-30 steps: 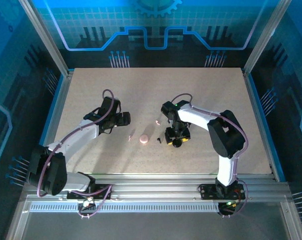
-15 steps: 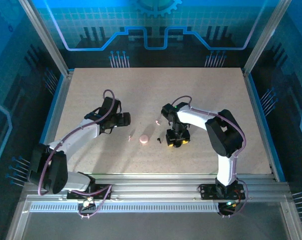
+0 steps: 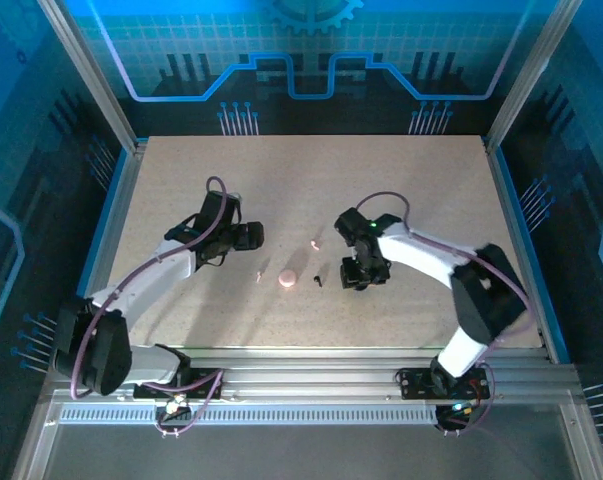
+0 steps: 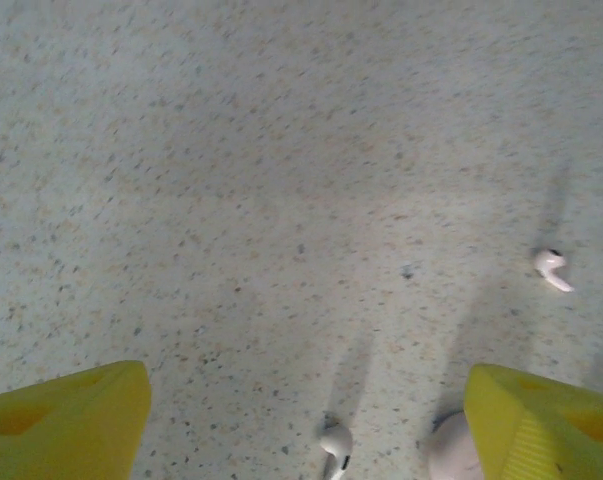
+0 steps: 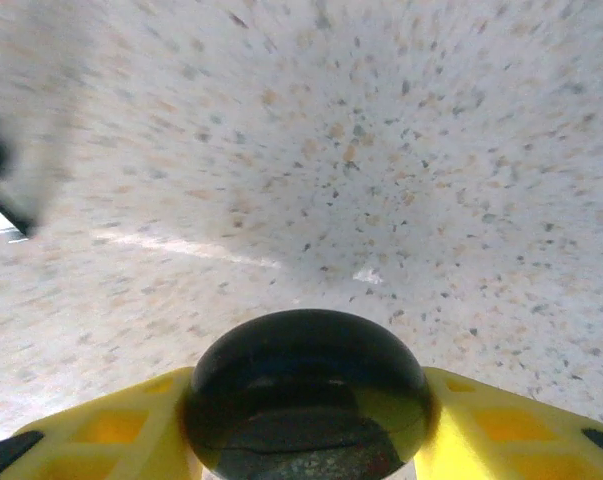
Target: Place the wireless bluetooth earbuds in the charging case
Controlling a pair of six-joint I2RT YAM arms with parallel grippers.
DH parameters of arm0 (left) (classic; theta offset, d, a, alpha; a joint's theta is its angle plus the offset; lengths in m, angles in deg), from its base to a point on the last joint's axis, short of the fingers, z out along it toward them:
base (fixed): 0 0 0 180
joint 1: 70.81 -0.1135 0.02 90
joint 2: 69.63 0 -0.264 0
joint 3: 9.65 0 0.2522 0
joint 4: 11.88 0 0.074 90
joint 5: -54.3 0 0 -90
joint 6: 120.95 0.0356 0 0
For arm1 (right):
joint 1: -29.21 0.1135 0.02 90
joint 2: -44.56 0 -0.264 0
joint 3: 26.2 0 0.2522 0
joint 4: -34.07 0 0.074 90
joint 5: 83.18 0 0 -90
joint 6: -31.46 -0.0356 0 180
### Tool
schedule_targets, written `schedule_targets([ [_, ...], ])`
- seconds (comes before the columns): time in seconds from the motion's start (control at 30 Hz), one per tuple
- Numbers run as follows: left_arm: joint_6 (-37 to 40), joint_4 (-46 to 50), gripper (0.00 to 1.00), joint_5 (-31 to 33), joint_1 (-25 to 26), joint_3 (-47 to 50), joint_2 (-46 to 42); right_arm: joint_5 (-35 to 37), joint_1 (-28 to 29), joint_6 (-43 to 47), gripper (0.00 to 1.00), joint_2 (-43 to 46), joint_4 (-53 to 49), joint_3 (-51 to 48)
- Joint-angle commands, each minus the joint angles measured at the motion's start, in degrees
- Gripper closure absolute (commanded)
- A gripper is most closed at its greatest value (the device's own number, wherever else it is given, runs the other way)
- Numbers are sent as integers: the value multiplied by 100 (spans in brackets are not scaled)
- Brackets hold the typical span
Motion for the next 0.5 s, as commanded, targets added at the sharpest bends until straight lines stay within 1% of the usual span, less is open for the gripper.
schedule_targets([
  [0.0, 275, -535, 20, -370, 173, 185, -553, 72, 86, -320, 49, 903, 736, -374],
  [0.13, 557, -1451, 20, -767, 297, 681, -1097, -49, 61, -453, 50, 1827, 1502, -841],
  [0.23, 1009, -2088, 21, -1322, 364, 982, -1277, -201, 17, -500, 50, 2307, 2017, -1106],
  [0.3, 1269, -2345, 23, -1636, 417, 1101, -1277, -333, -32, -533, 50, 2516, 2287, -1271],
  [0.37, 1367, -2646, 24, -1916, 471, 1252, -1275, -502, -72, -546, 50, 2655, 2536, -1357],
  [0.47, 1488, -3567, 28, -2502, 539, 1731, -1344, -761, -130, -619, 50, 2785, 2639, -1359],
])
